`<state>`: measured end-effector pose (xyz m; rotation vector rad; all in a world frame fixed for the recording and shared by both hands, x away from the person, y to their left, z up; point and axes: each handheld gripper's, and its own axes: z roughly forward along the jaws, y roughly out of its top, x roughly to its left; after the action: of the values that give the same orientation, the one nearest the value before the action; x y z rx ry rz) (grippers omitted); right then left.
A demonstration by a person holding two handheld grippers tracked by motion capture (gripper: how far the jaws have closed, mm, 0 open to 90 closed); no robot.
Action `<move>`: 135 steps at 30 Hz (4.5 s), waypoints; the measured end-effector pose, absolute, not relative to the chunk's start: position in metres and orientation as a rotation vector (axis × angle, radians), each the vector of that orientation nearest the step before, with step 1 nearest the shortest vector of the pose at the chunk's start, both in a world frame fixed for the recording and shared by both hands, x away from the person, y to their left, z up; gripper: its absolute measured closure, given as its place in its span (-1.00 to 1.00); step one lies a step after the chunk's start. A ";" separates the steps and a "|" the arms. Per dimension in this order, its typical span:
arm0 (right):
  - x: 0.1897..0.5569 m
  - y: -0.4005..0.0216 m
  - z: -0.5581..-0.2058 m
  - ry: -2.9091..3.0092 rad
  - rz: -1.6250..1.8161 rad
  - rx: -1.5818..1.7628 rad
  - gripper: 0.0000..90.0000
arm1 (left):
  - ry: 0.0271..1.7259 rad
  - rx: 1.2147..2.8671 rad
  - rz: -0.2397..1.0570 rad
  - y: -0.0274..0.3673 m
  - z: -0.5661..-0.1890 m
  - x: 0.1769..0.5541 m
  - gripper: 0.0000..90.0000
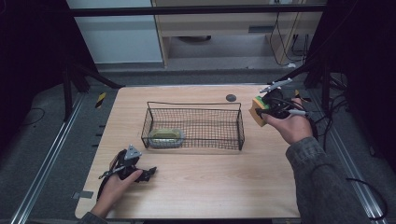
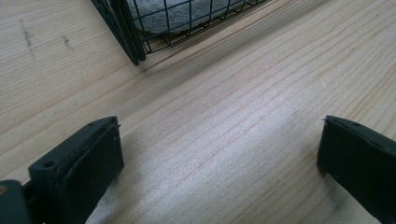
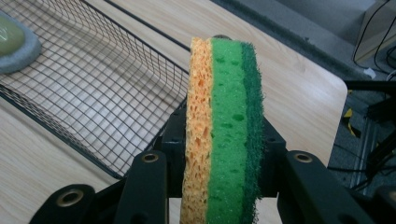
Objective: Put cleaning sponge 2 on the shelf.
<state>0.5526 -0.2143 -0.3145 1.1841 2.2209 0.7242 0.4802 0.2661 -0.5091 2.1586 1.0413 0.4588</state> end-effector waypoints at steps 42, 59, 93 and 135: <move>0.578 -0.153 -0.324 2.314 0.791 0.977 0.44 | 1.042 2.159 0.458 0.266 -0.509 0.480 -1.00; 0.590 -0.147 -0.352 2.355 0.815 0.989 0.43 | 1.042 2.158 0.459 0.266 -0.509 0.480 -1.00; 0.607 -0.154 -0.389 2.415 0.749 1.016 0.43 | 1.043 2.158 0.459 0.266 -0.509 0.481 -1.00; 0.615 -0.143 -0.423 2.453 0.646 1.016 0.40 | 1.043 2.157 0.456 0.266 -0.509 0.481 -1.00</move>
<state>0.6148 -0.1434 -0.4231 1.0158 2.4530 0.6456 0.4807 0.2661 -0.5092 2.1572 1.0431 0.4561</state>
